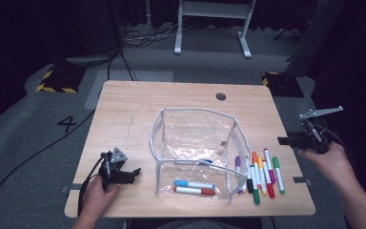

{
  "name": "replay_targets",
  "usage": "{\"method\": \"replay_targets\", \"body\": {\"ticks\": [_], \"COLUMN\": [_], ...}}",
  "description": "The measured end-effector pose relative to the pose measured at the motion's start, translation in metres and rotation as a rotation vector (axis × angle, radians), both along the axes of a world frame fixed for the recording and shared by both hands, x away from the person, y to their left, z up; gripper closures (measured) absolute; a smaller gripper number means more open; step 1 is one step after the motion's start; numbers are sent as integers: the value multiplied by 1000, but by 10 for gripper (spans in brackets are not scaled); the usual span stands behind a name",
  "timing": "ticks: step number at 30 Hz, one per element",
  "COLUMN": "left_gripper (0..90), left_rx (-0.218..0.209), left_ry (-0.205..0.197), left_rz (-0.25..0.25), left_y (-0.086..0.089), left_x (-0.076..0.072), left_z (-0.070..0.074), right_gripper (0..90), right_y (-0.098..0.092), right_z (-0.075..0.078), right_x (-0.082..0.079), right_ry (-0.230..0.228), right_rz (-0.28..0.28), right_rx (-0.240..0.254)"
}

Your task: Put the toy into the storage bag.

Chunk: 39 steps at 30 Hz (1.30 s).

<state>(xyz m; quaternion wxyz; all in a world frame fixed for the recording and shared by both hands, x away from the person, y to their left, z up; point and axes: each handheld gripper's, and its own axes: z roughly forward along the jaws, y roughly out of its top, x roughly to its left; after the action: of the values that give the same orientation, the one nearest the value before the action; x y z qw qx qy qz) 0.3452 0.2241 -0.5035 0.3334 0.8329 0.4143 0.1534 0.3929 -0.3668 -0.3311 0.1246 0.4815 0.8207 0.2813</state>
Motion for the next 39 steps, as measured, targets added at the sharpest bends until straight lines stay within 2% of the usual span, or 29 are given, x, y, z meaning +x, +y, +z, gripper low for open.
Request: {"method": "replay_targets", "body": {"ticks": [7, 11, 13, 17, 20, 22, 26, 28, 29, 31, 34, 37, 39], "left_gripper": [153, 154, 153, 153, 153, 153, 153, 153, 153, 153, 153, 153, 153], "left_rx": [0, 0, 0, 0, 0, 0, 1, 0, 0, 0, 0, 0, 0], "left_ry": [0, 0, 0, 0, 0, 0, -2, 0, 0, 0, 0, 0, 0], "left_rz": [0, 0, 0, 0, 0, 0, 0, 0, 0, 0, 0, 0, 0], "left_y": [0, 0, 0, 0, 0, 0, 0, 0, 0, 0, 0, 0, 0], "left_x": [0, 0, 0, 0, 0, 0, 0, 0, 0, 0, 0, 0, 0], "left_z": [0, 0, 0, 0, 0, 0, 0, 0, 0, 0, 0, 0, 0], "right_gripper": [484, 486, 491, 508, 520, 533, 583, 638, 665, 742, 765, 767, 767], "right_y": [-13, -17, -18, -20, -22, -23, -24, -24, -24, -26, -29, -31, -33], "right_z": [-44, -71, -83, -101, -113, -122, -131, -134, -134, -133, -133, -133, -128], "right_x": [-5, -9, -11, -16, -21, -23, -20, -18, -17, -15, -13, -13, -13], "right_ry": [41, 81, 102, 146, 167, 176, 202, 209, 195, 202, 208, 196, 185], "right_rz": [-42, -55, -61, -83, -103, -106, -129, -144, -151, -173, -208, -217, -212], "right_rx": [-13, -39, -70, -97, -95, -117, -126, -153, -169, -178, -173, -168, -129]}}
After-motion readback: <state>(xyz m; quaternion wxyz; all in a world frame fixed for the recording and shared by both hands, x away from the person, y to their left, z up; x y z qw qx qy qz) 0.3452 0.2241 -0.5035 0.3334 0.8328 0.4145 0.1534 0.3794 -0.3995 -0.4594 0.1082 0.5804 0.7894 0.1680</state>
